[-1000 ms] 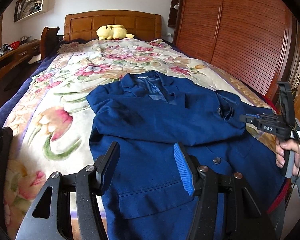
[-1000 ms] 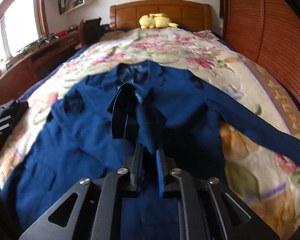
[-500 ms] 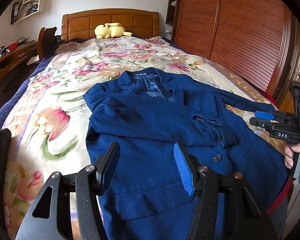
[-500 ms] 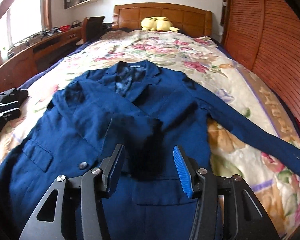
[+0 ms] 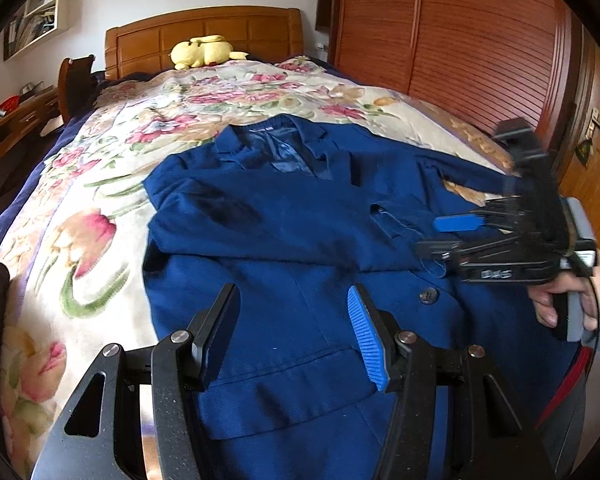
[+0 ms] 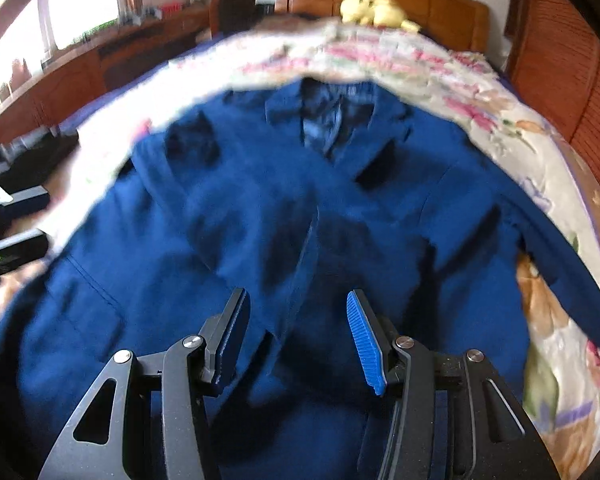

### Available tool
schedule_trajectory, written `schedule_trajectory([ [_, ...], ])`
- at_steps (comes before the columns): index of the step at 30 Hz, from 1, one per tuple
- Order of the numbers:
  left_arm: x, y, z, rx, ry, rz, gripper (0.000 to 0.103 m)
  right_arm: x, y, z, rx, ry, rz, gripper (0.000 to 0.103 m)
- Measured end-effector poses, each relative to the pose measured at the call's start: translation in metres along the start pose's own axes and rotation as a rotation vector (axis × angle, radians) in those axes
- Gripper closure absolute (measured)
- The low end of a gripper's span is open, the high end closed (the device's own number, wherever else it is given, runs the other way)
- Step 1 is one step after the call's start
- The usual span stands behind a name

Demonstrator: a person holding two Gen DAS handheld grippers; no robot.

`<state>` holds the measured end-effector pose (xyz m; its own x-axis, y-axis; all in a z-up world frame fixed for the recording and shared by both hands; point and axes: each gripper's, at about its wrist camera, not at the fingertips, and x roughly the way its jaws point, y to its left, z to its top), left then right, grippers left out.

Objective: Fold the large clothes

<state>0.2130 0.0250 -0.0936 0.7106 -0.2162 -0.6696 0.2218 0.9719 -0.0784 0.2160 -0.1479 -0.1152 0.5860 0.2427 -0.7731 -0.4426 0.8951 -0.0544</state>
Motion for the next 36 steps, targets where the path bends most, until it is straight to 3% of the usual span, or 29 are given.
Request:
schedule_trajectory([
  [4,0.003,-0.013,-0.002,0.036,0.011,-0.010,0.046,0.011,-0.015,-0.005,-0.012,0.029,-0.045,0.086],
  [7,0.002,-0.020,-0.003,0.053,0.010,-0.015,0.046,0.004,-0.034,-0.012,0.014,-0.004,-0.057,0.091],
  [13,0.002,-0.024,-0.001,0.050,0.007,-0.023,0.046,-0.022,-0.086,-0.042,0.218,-0.072,-0.033,0.092],
  [17,0.002,-0.024,0.000,0.042,0.007,-0.025,0.046,-0.026,-0.108,-0.063,0.255,-0.060,-0.121,0.092],
  [20,0.002,-0.024,0.000,0.041,0.005,-0.022,0.046,-0.033,-0.122,-0.074,0.299,-0.060,-0.115,0.090],
  [24,0.001,-0.023,-0.001,0.039,0.002,-0.021,0.046,-0.046,-0.129,-0.085,0.283,-0.086,-0.142,0.078],
  [28,0.002,-0.024,-0.001,0.039,0.002,-0.021,0.046,-0.058,-0.110,-0.093,0.253,-0.103,-0.143,0.067],
  [36,0.009,-0.031,-0.003,0.053,0.018,-0.010,0.046,-0.057,-0.085,-0.092,0.172,-0.117,-0.091,0.066],
])
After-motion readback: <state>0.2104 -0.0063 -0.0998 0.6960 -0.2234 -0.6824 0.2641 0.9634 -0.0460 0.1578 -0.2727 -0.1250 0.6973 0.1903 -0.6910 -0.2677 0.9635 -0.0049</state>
